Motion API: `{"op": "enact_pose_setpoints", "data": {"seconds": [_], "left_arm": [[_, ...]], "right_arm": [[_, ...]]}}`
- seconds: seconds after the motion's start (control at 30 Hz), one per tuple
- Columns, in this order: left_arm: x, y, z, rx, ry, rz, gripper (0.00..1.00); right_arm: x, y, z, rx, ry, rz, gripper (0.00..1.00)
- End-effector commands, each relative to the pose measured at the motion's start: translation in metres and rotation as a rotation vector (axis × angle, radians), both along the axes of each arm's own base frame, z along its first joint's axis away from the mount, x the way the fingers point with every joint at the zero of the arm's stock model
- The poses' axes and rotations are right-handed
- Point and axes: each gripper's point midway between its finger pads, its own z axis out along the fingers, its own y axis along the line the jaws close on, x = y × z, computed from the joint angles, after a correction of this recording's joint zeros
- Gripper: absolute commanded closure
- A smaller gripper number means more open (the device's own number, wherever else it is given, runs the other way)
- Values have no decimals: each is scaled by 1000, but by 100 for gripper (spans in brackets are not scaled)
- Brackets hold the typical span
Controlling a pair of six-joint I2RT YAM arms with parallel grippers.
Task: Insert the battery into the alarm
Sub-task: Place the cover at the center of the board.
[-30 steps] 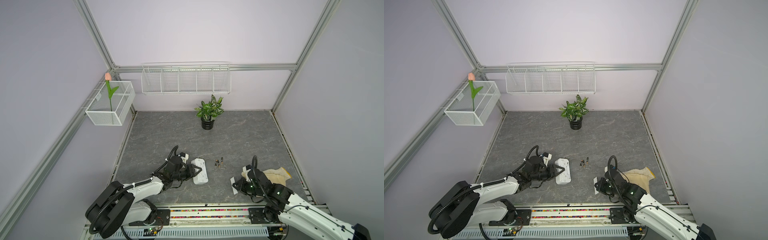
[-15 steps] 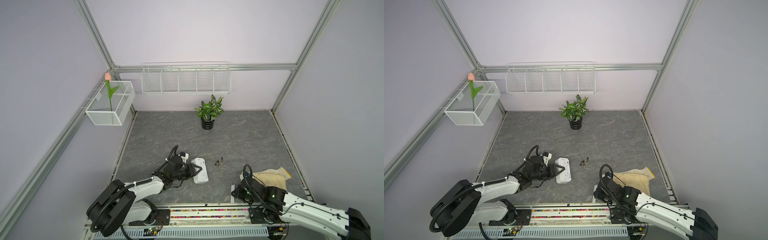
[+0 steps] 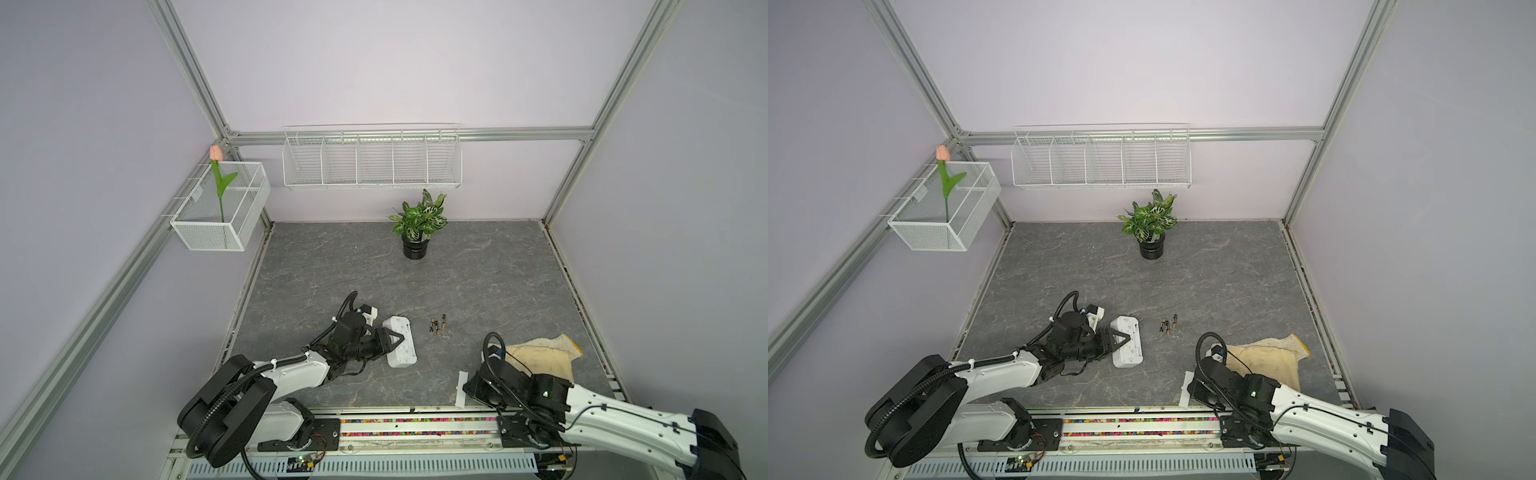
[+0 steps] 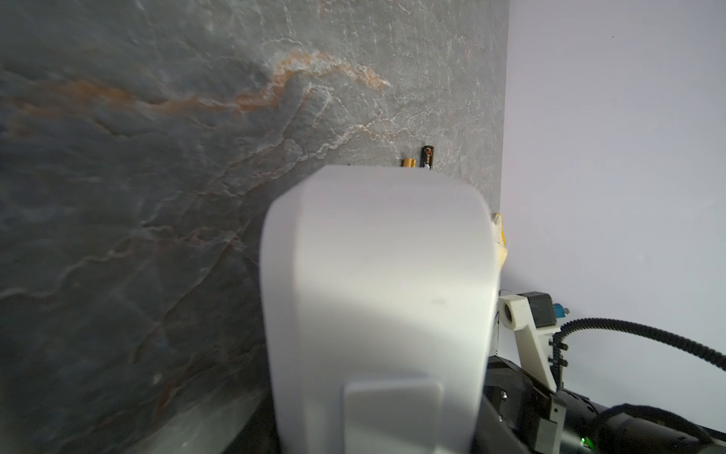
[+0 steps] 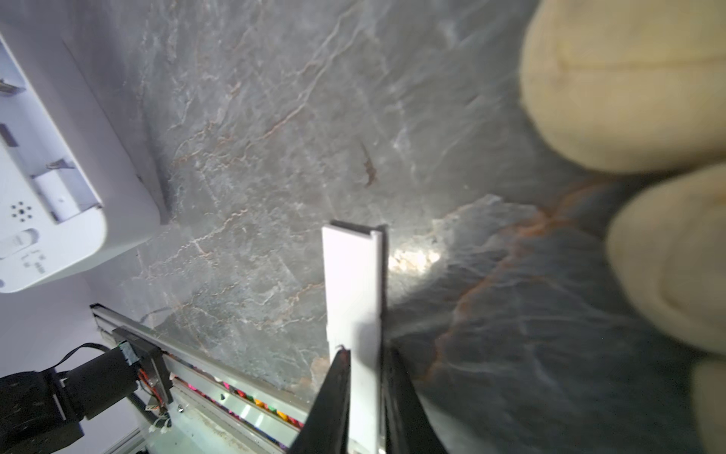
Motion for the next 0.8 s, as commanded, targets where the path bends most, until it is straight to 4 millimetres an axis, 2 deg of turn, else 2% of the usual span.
{"op": "enact_pose_setpoints", "data": {"seconds": [0.0,0.17,0.37,0.5,0.63,0.77], "left_arm": [[5,-1,4,-15,-25,16,82],[5,0,2,-6,-25,14,82],[5,-2,-5,1,-11,2,81],[4,-3,-11,-8,2,2,75],[2,-2,-18,2,24,-2,68],[0,1,-23,20,31,3,52]], "right_arm": [[-1,-16,-2,-89,-4,-2,77],[2,-13,3,-91,-26,9,74],[27,-11,42,-153,-183,58,61],[46,-2,62,-166,-239,89,58],[65,13,71,-103,-252,86,57],[84,21,77,-83,-275,76,55]]}}
